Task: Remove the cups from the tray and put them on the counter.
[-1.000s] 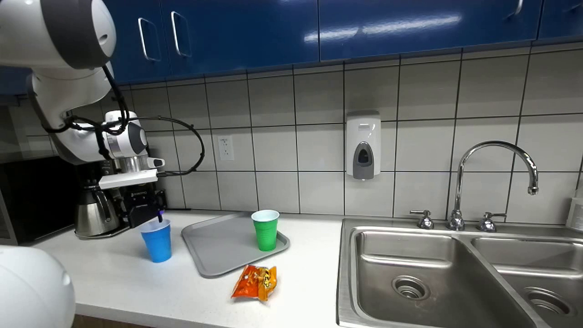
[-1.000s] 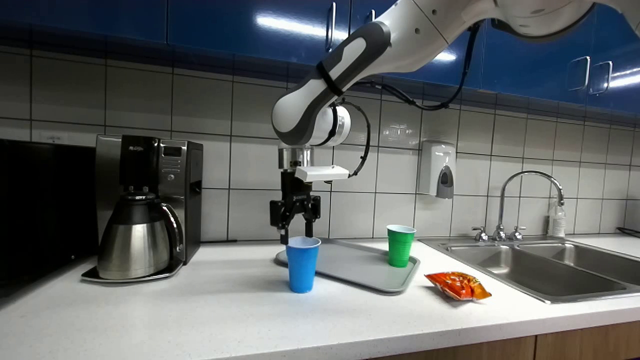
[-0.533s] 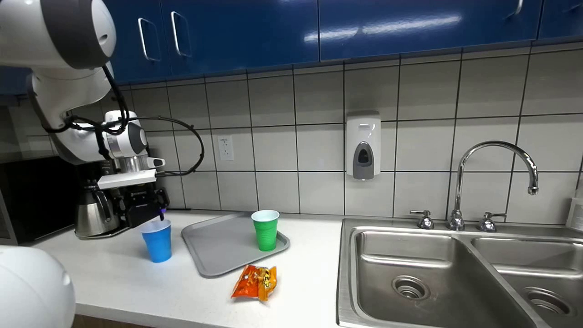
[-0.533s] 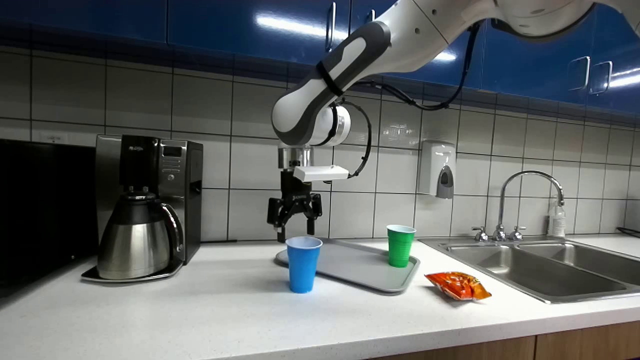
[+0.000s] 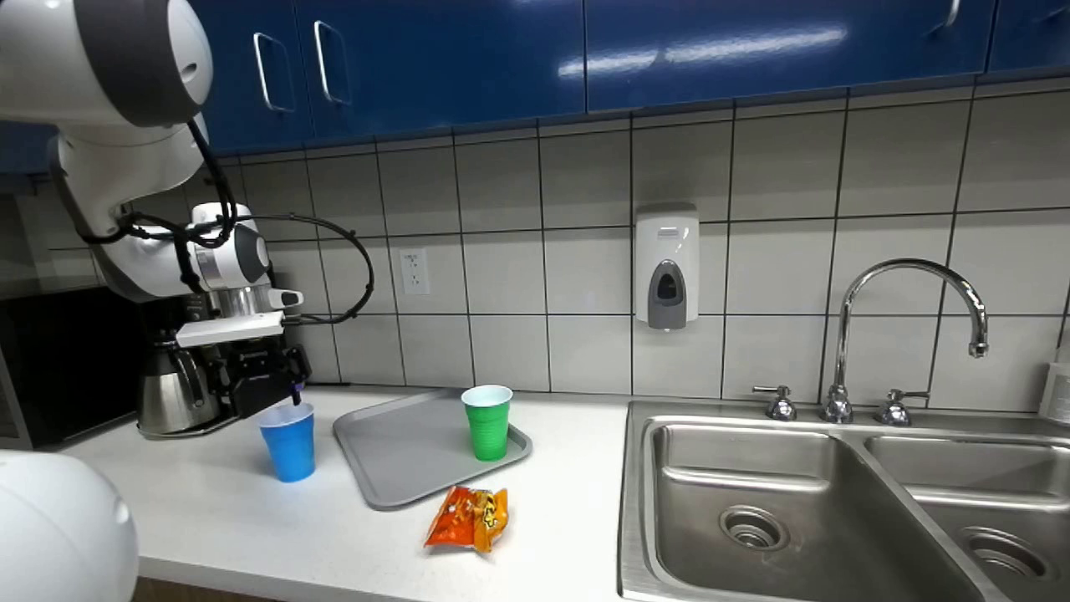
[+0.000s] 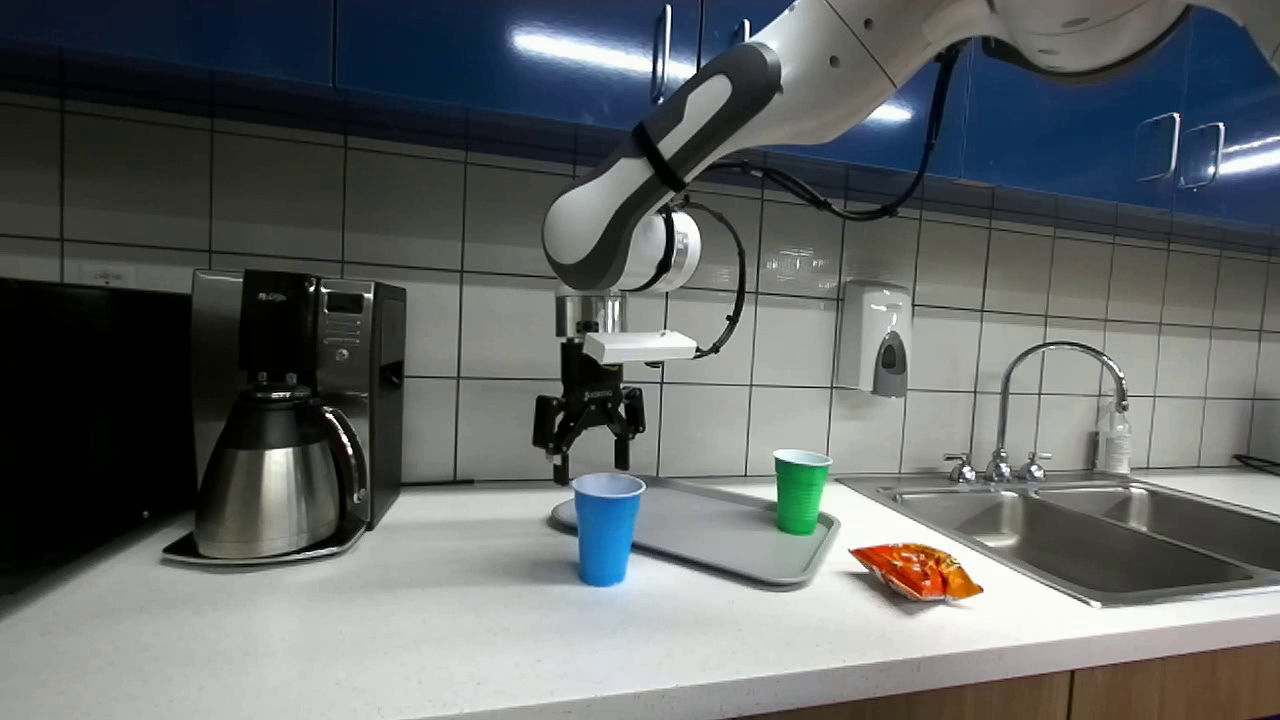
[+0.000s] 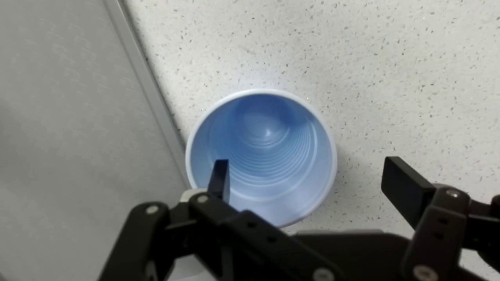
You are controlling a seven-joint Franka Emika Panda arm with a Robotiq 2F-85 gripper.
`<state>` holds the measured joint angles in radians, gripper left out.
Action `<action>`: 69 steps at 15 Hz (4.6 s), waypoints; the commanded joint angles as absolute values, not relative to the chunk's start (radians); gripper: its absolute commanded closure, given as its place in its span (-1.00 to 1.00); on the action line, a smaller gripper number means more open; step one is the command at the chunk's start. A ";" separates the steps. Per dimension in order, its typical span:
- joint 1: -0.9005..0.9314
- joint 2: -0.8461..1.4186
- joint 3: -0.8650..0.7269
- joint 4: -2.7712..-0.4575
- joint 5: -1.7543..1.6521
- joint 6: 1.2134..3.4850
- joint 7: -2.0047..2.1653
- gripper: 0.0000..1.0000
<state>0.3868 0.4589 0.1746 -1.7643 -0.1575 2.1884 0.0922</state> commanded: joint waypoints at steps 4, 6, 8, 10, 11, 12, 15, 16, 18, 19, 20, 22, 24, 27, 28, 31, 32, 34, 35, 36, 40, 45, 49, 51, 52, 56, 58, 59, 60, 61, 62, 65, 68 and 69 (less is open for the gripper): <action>0.377 0.438 0.171 -1.769 -0.196 2.217 0.087 -1.00; 0.367 0.420 0.168 -1.782 -0.204 2.253 0.076 -1.00; 0.355 0.398 0.168 -1.799 -0.204 2.294 0.065 -1.00; 0.346 0.376 0.170 -1.815 -0.200 2.325 0.049 -1.00; 0.343 0.365 0.171 -1.821 -0.201 2.335 0.044 -1.00; 0.339 0.349 0.173 -1.834 -0.197 2.348 0.037 -1.00; 0.331 0.302 0.177 -1.871 -0.192 2.372 0.028 -1.00; 0.328 0.278 0.178 -1.890 -0.187 2.375 0.029 -1.00; 0.324 0.238 0.176 -1.922 -0.189 2.377 0.036 -1.00; 0.322 0.216 0.174 -1.940 -0.194 2.378 0.040 -1.00; 0.318 0.196 0.172 -1.957 -0.197 2.378 0.043 -1.00; 0.307 0.163 0.168 -1.985 -0.202 2.371 0.048 -1.00; 0.293 0.140 0.163 -2.010 -0.213 2.379 0.055 -1.00; 0.273 0.110 0.151 -2.038 -0.247 2.391 0.068 -1.00; 0.267 0.105 0.145 -2.044 -0.268 2.395 0.074 -1.00; 0.248 0.099 0.132 -2.056 -0.308 2.413 0.085 -1.00; 0.242 0.097 0.126 -2.059 -0.324 2.421 0.089 -1.00; 0.229 0.097 0.114 -2.068 -0.350 2.437 0.099 -1.00; 0.223 0.098 0.109 -2.071 -0.360 2.441 0.106 -1.00; 0.217 0.100 0.102 -2.076 -0.369 2.448 0.113 -1.00; 0.194 0.096 0.075 -2.098 -0.404 2.459 0.139 -1.00; 0.162 0.089 0.041 -2.119 -0.440 2.459 0.159 -1.00; 0.137 0.095 0.019 -2.130 -0.448 2.463 0.157 -1.00; 0.130 0.114 0.011 -2.124 -0.454 2.468 0.162 -1.00; 0.125 0.119 0.007 -2.124 -0.455 2.472 0.161 -1.00; 0.114 0.145 -0.008 -2.120 -0.456 2.495 0.161 -1.00; 0.110 0.164 -0.018 -2.113 -0.458 2.509 0.163 -1.00; 0.109 0.175 -0.023 -2.108 -0.460 2.517 0.164 -1.00; 0.109 0.185 -0.029 -2.105 -0.467 2.527 0.167 -1.00; 0.110 0.195 -0.033 -2.102 -0.468 2.535 0.168 -1.00; 0.111 0.205 -0.039 -2.099 -0.476 2.544 0.174 -1.00; 0.116 0.243 -0.052 -2.077 -0.486 2.564 0.186 -1.00; 0.122 0.285 -0.062 -2.050 -0.484 2.575 0.191 -1.00; 0.124 0.301 -0.065 -2.038 -0.482 2.578 0.192 -1.00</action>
<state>0.1203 0.2519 -0.0552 -2.0877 -0.4532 2.5638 0.1561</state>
